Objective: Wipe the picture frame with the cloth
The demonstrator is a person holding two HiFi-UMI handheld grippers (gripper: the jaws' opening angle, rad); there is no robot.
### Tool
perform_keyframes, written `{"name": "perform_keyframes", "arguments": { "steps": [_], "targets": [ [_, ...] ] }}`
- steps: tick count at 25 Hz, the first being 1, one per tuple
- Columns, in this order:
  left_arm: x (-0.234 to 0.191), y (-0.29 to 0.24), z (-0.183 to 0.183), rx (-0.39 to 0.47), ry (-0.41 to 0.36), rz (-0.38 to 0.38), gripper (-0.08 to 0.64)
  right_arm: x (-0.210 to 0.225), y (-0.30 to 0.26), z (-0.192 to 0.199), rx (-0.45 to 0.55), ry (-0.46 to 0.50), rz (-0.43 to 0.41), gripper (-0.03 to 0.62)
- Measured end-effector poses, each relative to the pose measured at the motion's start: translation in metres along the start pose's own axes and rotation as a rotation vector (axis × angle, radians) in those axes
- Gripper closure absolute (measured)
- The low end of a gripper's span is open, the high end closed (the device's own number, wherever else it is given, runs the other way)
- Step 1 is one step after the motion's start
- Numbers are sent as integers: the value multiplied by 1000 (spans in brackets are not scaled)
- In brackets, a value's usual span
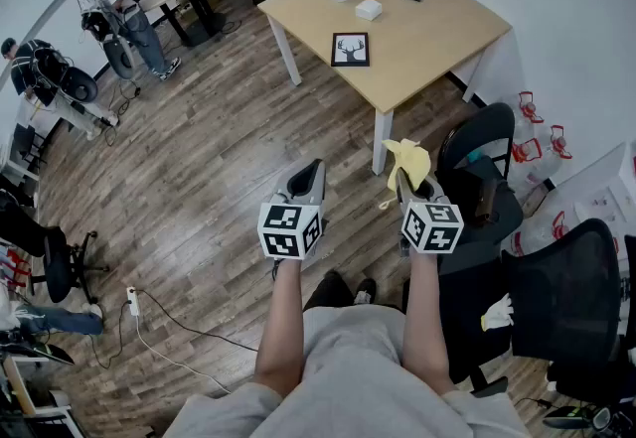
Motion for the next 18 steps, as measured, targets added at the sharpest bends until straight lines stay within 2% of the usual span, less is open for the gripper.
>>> {"name": "perform_keyframes", "arguments": {
  "steps": [7, 10, 15, 18],
  "targets": [
    [3, -1, 2, -7, 7, -13, 509, 5, 2, -5, 15, 4, -16, 538],
    [-3, 0, 4, -9, 34, -26, 509, 5, 2, -10, 66, 4, -13, 538],
    [-18, -10, 6, -10, 67, -28, 509, 2, -9, -20, 100, 3, -87, 538],
    [-27, -22, 2, 11, 80, -19, 509, 7, -20, -26, 112, -13, -86, 538]
  ]
}}
Point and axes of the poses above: the fingertips, and each gripper's own axes: y backward along the fingers, x to its right, z out of its underside, the point moved 7 cm from there along y, backward along the fingers, and after that the axes turned 4 degrees about z, right-handed, at the moved point
